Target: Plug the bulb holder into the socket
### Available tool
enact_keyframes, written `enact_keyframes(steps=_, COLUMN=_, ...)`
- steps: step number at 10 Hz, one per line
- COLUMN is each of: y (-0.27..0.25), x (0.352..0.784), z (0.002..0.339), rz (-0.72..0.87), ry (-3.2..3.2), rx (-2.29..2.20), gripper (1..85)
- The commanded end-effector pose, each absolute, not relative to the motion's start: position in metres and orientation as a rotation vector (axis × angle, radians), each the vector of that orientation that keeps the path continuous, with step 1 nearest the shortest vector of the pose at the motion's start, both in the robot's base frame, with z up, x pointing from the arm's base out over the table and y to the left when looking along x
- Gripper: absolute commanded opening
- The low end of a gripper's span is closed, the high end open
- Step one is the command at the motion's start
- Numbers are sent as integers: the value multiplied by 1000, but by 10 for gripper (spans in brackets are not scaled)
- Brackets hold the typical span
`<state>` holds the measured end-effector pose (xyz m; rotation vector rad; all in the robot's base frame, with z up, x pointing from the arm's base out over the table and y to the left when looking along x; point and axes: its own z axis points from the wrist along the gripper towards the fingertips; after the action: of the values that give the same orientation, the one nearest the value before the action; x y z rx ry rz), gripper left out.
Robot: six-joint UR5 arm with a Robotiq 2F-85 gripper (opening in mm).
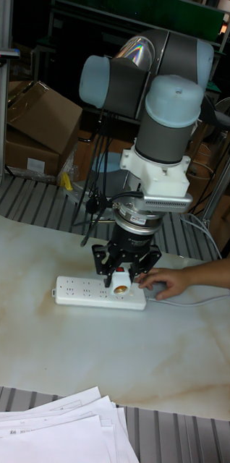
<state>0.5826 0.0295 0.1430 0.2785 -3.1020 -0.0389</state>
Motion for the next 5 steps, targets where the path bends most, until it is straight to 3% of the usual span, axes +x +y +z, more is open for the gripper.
enact_keyframes(steps=1, y=18, x=582, z=144, rz=28, ry=-3111, rx=98, gripper=13)
enact_keyframes(steps=5, y=-9, x=564, z=121, rz=-30, ry=-3147, rx=64, gripper=13)
